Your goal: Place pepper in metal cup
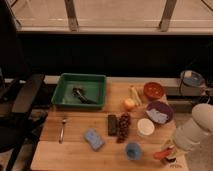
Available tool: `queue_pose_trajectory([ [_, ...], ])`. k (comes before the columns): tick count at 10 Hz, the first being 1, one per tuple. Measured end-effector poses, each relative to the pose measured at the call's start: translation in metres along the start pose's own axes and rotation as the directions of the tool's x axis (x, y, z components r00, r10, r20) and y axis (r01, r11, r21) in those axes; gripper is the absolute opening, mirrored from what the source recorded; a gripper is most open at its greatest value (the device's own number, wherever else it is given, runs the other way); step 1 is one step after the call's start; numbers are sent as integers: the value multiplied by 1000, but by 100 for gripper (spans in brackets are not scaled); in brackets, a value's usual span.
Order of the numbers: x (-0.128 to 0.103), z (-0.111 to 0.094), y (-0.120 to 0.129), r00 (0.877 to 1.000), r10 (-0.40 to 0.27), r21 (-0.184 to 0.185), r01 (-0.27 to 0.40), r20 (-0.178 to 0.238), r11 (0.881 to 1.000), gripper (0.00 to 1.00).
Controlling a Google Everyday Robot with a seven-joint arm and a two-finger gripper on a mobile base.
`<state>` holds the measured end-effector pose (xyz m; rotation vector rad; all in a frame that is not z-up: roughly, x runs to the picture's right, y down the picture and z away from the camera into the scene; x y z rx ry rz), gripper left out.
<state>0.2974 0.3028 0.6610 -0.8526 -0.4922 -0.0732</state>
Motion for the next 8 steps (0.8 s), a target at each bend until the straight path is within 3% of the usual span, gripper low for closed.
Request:
queue_pose_trajectory([
  [5,12,2,8,999,43,-4,-43,-9,999,2],
  [8,19,4,12,998,63,-4,-63,-5,998,29],
])
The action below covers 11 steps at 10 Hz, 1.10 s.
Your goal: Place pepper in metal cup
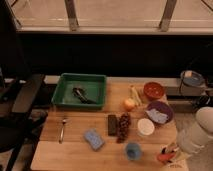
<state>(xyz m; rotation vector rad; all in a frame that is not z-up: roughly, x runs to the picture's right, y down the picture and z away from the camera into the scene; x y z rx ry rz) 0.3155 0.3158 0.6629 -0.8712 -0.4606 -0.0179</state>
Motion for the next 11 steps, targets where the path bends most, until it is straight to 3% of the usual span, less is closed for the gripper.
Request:
queue_pose_trajectory([
  [5,-4,-2,-1,1000,-9,11,9,10,1000,77],
  [11,-12,-6,-8,999,-35,29,34,21,999,80],
])
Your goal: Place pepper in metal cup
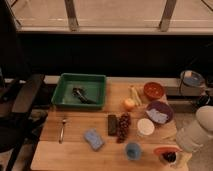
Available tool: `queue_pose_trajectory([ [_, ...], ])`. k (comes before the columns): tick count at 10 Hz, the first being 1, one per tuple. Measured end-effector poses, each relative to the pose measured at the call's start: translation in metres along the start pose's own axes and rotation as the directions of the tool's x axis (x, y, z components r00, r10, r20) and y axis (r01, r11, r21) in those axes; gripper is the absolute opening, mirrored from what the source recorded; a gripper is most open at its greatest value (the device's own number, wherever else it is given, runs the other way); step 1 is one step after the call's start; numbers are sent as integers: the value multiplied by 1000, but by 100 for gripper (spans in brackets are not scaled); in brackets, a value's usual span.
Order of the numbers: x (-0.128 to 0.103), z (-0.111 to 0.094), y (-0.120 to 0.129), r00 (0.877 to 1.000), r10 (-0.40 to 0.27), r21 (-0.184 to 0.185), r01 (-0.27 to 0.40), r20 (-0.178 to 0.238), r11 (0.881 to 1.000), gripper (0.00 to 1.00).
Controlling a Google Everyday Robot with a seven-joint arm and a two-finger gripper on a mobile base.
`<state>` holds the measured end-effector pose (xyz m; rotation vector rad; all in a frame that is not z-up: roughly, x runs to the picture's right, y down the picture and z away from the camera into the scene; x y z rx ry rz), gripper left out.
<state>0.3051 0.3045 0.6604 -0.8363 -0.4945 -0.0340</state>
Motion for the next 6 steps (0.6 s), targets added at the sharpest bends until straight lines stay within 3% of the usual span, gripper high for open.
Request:
queue_pose_trajectory([
  [2,-2,-6,-2,1000,-6,11,6,-8,1000,80],
  [6,-6,-46,-6,998,-11,61,15,-66,998,80],
])
